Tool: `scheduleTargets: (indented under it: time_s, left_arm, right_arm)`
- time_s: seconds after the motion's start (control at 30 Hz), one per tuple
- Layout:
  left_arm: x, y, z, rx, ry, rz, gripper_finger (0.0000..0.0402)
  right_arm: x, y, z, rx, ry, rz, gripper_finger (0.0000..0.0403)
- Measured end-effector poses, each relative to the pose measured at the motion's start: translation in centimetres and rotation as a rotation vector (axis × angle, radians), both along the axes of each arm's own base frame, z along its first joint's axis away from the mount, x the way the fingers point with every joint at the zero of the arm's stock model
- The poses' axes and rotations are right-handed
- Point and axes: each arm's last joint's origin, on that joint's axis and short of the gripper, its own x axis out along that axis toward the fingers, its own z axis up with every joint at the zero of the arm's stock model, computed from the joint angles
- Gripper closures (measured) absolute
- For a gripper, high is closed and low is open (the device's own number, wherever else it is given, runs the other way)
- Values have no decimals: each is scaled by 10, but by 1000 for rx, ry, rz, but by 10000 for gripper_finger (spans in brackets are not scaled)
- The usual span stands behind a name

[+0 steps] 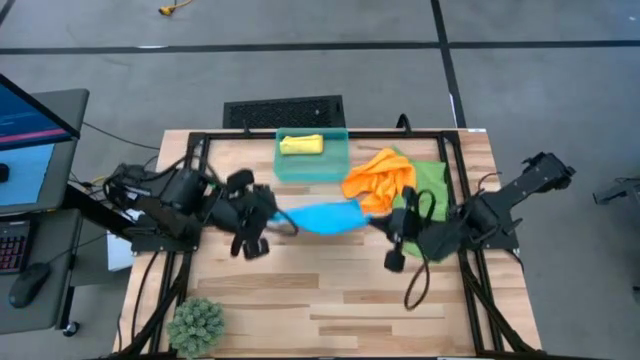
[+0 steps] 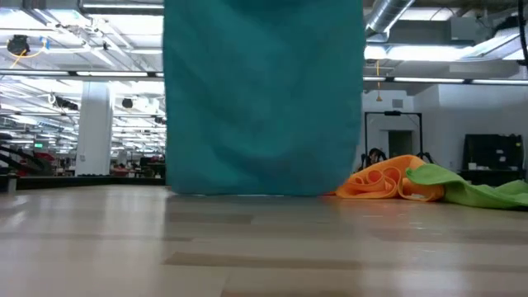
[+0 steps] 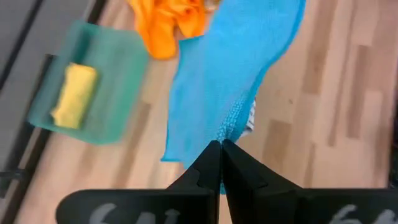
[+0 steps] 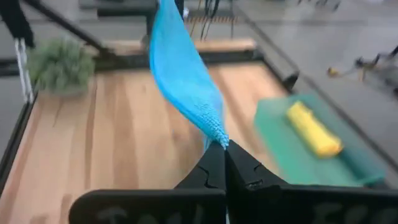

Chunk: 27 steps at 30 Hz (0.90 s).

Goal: Roll microfiber towels into tight, uniform cylinder then place into a basket
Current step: Fold the blue microfiber towel

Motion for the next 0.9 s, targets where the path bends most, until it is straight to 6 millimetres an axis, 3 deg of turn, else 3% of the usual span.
scheduleTargets:
  time_s: [0.17,0.5,0.73,0.9]
  left_arm:
    - [-1,-29,-37,-7,90,41,401]
    - [0,-82,-142,-224,223,56,401]
    - [-6,-117,-177,-375,117,-10,401]
    - [-13,-127,-201,-432,80,-10,401]
  right_arm:
    - [5,28,-42,71,111,4,399]
    - [25,81,-103,225,278,58,399]
    - [34,113,-140,356,369,136,395]
    - [43,120,-168,361,457,148,399]
